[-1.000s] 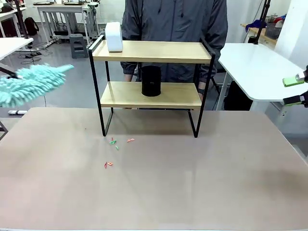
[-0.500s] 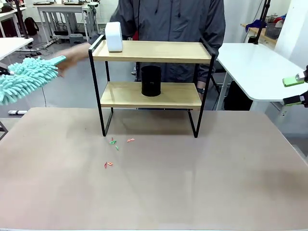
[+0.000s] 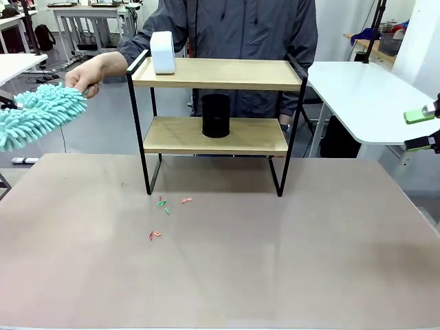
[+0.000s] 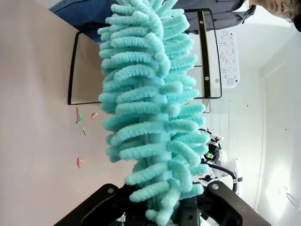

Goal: Clean the shelf.
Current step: Hand the Duster back to the human.

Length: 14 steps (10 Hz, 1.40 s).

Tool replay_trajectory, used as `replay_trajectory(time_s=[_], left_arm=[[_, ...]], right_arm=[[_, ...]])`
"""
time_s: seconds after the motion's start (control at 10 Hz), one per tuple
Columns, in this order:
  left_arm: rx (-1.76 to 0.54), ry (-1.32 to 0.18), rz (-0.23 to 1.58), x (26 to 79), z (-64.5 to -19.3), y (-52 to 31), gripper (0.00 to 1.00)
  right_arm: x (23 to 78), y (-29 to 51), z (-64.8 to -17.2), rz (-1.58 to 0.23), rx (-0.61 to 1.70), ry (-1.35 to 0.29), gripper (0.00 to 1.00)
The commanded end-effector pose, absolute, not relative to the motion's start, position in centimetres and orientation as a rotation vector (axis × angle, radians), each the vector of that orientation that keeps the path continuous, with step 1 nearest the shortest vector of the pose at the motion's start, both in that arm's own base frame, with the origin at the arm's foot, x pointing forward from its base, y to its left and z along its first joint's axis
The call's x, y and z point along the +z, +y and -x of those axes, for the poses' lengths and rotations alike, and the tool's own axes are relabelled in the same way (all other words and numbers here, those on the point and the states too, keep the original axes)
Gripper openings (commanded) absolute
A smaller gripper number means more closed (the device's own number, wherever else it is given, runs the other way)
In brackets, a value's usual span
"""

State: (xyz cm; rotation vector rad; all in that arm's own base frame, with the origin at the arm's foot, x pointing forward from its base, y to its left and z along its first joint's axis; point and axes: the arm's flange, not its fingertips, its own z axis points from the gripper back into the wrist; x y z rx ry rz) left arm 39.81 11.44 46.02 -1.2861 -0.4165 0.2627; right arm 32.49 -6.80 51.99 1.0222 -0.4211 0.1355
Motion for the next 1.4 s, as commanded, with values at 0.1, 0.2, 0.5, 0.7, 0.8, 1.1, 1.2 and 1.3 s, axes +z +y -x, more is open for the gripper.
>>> replay_trajectory(time_s=[0.1, 0.2, 0.5, 0.7, 0.8, 1.1, 1.2, 1.3], left_arm=[[0.252, -0.433, 1.282, 46.1, -39.5, 11.5, 0.0], [0.262, -0.417, 1.286, 46.0, -39.8, 11.4, 0.76], [0.176, -0.376, 1.276, 45.4, -39.3, 9.6, 0.77], [0.091, -0.28, 1.343, 44.8, -38.8, 8.3, 1.0], [0.017, -0.213, 1.391, 43.9, -38.1, 6.8, 1.0], [-0.161, 0.091, 1.605, 39.8, -36.9, 1.3, 1.0], [-0.131, 0.077, 1.643, 40.0, -37.1, 0.0, 1.0], [-0.139, 0.005, 1.576, 41.1, -36.2, 1.0, 1.0]], right_arm=[[51.8, -6.9, -32.5, -1.023, 0.157, -0.433, 1.0], [51.8, -6.9, -32.5, -1.023, 0.157, -0.433, 1.0], [51.8, -6.9, -32.5, -1.023, 0.157, -0.433, 1.0], [51.8, -6.9, -32.5, -1.023, 0.157, -0.433, 1.0], [51.8, -6.9, -32.5, -1.023, 0.157, -0.433, 1.0], [51.8, -6.9, -32.5, -1.023, 0.157, -0.433, 1.0], [51.8, -6.9, -32.5, -1.023, 0.157, -0.433, 1.0], [51.8, -6.9, -32.5, -1.023, 0.157, -0.433, 1.0]])
